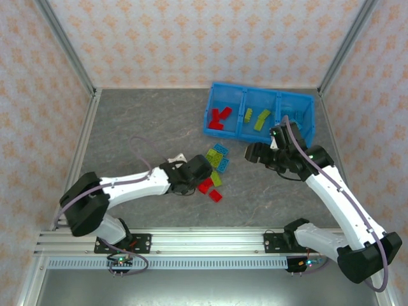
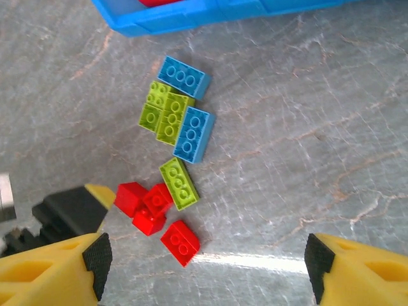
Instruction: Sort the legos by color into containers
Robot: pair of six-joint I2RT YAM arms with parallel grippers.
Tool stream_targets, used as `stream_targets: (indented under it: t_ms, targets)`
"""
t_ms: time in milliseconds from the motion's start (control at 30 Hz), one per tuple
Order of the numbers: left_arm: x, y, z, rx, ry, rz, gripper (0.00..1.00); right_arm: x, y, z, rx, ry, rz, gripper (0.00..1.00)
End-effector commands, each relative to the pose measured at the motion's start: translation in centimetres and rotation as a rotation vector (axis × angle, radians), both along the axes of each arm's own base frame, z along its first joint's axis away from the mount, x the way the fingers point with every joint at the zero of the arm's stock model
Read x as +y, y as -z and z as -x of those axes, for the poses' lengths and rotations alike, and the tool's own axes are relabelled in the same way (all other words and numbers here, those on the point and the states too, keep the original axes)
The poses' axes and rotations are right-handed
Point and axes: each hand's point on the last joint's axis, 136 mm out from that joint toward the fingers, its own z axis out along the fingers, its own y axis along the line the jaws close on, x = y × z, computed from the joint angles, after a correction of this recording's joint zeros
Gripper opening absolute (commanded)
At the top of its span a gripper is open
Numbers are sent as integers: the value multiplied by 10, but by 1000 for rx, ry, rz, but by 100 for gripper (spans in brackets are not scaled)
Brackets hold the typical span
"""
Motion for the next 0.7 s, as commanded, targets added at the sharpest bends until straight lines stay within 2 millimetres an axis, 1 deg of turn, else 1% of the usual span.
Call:
stream_targets:
  t_ms: [0, 100, 200, 333, 433, 533, 567, 667]
  targets:
    - [-4, 11, -7, 113, -15, 0, 82, -12, 3, 6, 18, 21, 66, 82]
    - [-1, 33, -1, 200, -49, 6, 76, -9, 0, 4, 11, 14, 53, 82]
    - [-4, 45, 1, 226, -57, 11, 74, -8, -3, 1, -2, 14, 44, 82]
    - [-8, 52, 2, 258, -37, -12, 63, -7, -3, 2, -2, 15, 42, 82]
    - [-5, 56, 4, 275, -33, -33, 60, -7, -3, 5, 11, 11, 34, 83]
    - [-3, 48, 2, 239, -13, -37, 59, -8, -2, 8, 11, 15, 33, 83]
    - [-2, 42, -1, 212, -5, -41, 59, -9, -1, 9, 10, 18, 37, 83]
    - [5, 15, -7, 123, 22, -65, 60, -11, -2, 9, 6, 25, 39, 83]
